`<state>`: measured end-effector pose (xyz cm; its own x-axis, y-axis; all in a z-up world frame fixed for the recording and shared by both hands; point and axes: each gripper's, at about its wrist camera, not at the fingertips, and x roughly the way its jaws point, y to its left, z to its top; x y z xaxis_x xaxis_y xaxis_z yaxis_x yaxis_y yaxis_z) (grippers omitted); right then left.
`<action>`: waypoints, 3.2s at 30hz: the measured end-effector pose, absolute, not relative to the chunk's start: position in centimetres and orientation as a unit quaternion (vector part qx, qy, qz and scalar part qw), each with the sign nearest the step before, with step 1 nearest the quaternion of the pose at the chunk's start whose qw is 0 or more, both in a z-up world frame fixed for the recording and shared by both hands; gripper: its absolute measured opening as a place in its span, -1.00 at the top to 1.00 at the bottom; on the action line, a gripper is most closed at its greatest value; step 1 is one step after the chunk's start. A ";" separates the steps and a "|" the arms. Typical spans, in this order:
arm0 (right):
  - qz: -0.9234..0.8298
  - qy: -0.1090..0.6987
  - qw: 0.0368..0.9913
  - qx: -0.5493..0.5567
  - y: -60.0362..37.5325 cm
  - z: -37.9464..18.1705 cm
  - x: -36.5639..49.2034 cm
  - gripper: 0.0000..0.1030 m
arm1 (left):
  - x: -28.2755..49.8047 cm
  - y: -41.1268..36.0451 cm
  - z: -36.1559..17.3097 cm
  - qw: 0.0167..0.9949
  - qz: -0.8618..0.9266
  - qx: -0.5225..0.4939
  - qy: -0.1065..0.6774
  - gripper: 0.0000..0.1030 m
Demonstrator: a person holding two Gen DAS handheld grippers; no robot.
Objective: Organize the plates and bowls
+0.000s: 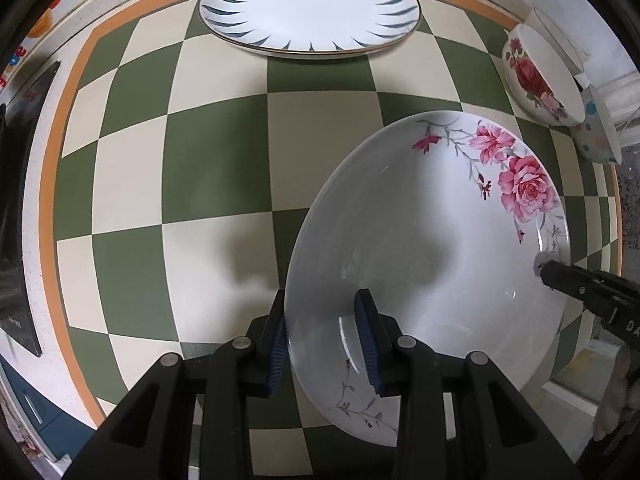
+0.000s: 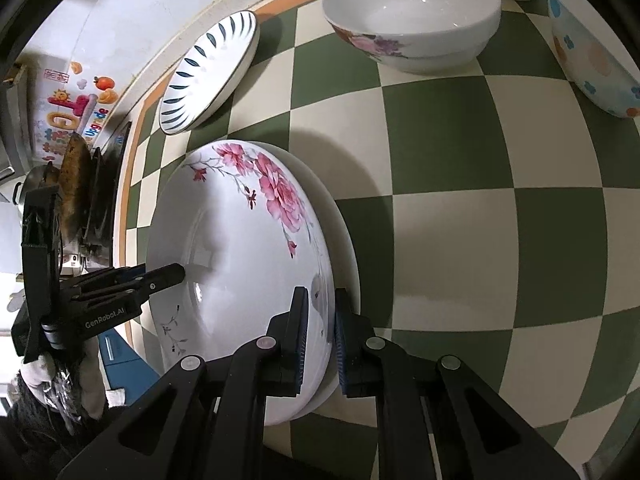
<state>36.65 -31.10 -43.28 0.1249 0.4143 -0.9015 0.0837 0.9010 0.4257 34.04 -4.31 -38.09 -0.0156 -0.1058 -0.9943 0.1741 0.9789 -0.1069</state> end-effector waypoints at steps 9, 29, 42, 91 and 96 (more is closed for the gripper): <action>0.093 0.687 0.700 0.173 -30.5 -42.7 37.1 0.68 | 34.2 -5.1 -38.4 0.696 -0.105 0.030 0.709 0.42; 0.106 0.605 0.760 0.214 -28.5 -33.6 48.9 0.05 | 47.8 1.2 -30.8 0.757 -0.053 -0.067 0.648 0.36; 0.071 0.658 0.713 0.233 -26.6 -43.1 62.3 0.11 | 56.1 2.7 -39.6 0.703 -0.049 -0.084 0.704 0.37; 0.132 0.618 0.753 0.185 -30.5 -34.0 40.1 0.84 | 36.3 -4.8 -28.4 0.757 -0.111 -0.021 0.644 0.56; 0.127 0.632 0.740 0.193 -31.2 -36.8 37.8 0.83 | 35.1 -5.4 -30.7 0.745 -0.104 -0.014 0.659 0.56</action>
<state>37.84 -31.17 -36.80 0.1686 0.4323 -0.8858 0.0554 0.8931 0.4464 35.10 -5.42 -30.72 0.1103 -0.1730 -0.9787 0.1368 0.9780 -0.1575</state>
